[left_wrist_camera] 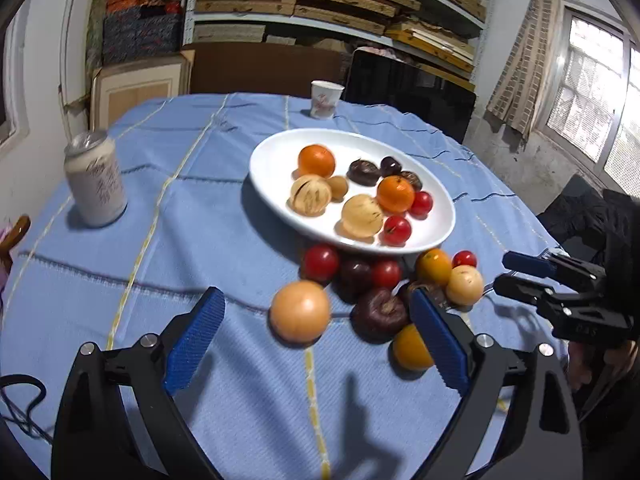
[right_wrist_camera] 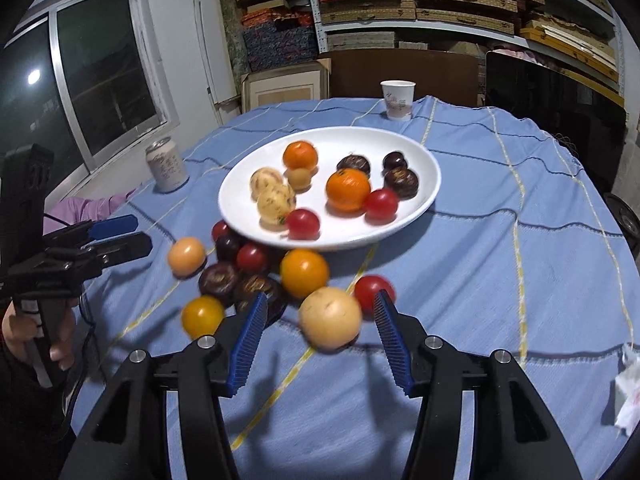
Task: Organize fruits
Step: 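Grasp a large pale yellow fruit with the right gripper while the left grasps a pale orange one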
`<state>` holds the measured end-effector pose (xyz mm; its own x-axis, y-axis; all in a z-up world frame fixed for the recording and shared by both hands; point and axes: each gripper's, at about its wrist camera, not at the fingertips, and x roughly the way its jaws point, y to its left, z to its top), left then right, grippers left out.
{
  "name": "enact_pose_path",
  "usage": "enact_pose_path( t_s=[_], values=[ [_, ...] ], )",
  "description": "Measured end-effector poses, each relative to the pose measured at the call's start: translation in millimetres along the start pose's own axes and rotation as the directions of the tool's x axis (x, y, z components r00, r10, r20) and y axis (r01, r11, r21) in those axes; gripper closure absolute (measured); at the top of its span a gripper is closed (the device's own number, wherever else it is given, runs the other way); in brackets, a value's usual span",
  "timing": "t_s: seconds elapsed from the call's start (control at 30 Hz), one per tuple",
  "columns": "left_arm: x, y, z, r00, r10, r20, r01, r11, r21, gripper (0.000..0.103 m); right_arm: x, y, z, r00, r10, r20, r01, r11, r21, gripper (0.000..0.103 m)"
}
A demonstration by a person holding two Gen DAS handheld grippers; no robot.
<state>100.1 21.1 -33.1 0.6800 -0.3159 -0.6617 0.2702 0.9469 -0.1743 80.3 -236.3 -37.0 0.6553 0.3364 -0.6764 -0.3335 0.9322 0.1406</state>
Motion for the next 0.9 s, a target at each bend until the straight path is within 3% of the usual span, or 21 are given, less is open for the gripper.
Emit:
enact_pose_path(
  t_s=[0.17,0.57,0.9],
  values=[
    [1.7,15.2,-10.8,1.0,-0.001,-0.009,0.001,0.999,-0.055,0.011,11.9,16.2,-15.6,0.999,-0.013,-0.047,0.012,1.0,-0.022,0.047],
    [-3.7,21.6,-14.0,1.0,0.0,0.018,0.001,0.996,-0.084,0.011,45.2,5.7,-5.4,0.986,-0.098,-0.132,0.108,0.992,0.067,0.048],
    [-2.1,17.4,-14.7,1.0,0.01,0.013,-0.01,0.998,-0.059,0.011,54.8,-3.0,-3.3,0.986,-0.079,-0.144,0.096,0.988,0.116,0.048]
  ],
)
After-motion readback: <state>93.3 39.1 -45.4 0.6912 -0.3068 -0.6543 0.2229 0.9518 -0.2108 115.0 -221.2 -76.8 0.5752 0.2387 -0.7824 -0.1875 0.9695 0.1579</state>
